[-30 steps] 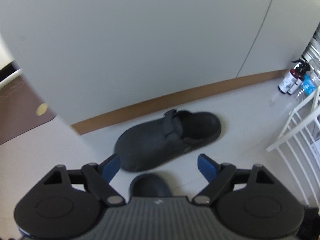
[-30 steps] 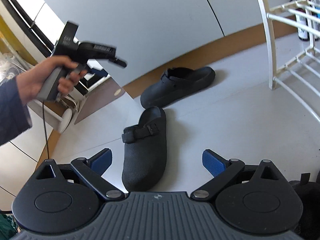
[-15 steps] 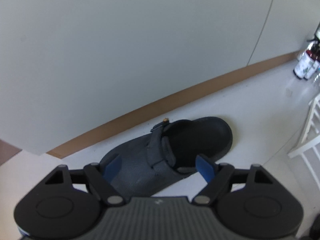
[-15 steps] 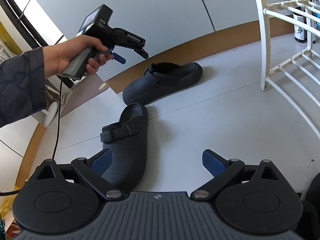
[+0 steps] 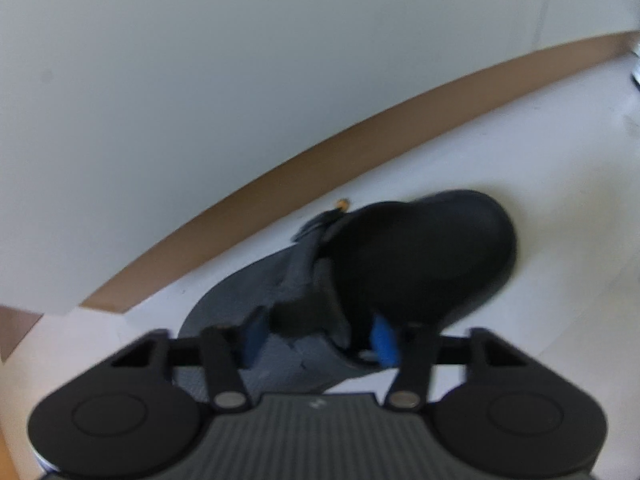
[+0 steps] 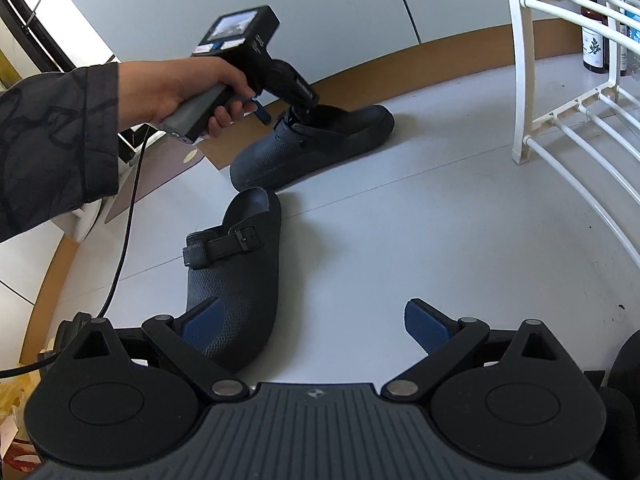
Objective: Organize scattered shoes
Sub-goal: 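Lower the left tool onto the other black clog and close on its heel, then lift the black clog with the left tool and carry it toward the first clog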
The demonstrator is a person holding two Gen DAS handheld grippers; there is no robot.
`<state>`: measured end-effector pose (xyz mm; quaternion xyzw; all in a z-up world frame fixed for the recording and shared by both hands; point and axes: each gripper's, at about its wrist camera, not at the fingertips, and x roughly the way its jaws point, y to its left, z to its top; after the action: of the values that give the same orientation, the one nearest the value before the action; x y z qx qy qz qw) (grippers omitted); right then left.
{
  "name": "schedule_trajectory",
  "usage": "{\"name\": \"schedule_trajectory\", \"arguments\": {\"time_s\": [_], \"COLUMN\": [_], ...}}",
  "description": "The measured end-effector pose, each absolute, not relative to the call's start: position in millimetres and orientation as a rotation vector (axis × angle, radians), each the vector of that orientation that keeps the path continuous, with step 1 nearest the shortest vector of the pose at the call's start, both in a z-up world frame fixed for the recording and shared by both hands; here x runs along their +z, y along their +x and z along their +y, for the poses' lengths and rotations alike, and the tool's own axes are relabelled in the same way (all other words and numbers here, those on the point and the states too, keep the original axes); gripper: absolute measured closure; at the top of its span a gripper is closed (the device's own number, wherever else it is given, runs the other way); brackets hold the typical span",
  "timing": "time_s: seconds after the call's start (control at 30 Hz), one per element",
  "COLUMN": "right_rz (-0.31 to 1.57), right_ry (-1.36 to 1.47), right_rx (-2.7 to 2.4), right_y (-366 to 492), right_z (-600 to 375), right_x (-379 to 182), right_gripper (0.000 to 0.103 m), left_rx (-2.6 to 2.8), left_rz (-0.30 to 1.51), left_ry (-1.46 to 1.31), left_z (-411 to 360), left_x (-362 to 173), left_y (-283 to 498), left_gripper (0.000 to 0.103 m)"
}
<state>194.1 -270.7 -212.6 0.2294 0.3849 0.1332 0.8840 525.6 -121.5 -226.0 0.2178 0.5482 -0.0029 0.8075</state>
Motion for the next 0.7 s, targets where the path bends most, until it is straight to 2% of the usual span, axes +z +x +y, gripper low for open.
{"name": "schedule_trajectory", "arguments": {"time_s": [0.5,0.7], "right_rz": [0.819,0.816], "right_ry": [0.484,0.486], "right_rx": [0.268,0.271], "right_y": [194,193], "right_z": [-273,-272], "right_x": [-216,-214], "right_gripper": [0.003,0.003], "left_rx": [0.022,0.033], "left_rz": [1.116,1.101], "left_ry": [0.463,0.440], "left_z": [-87,-54], "left_x": [-182,-158], "left_y": [532,529], "left_gripper": [0.086,0.089]}}
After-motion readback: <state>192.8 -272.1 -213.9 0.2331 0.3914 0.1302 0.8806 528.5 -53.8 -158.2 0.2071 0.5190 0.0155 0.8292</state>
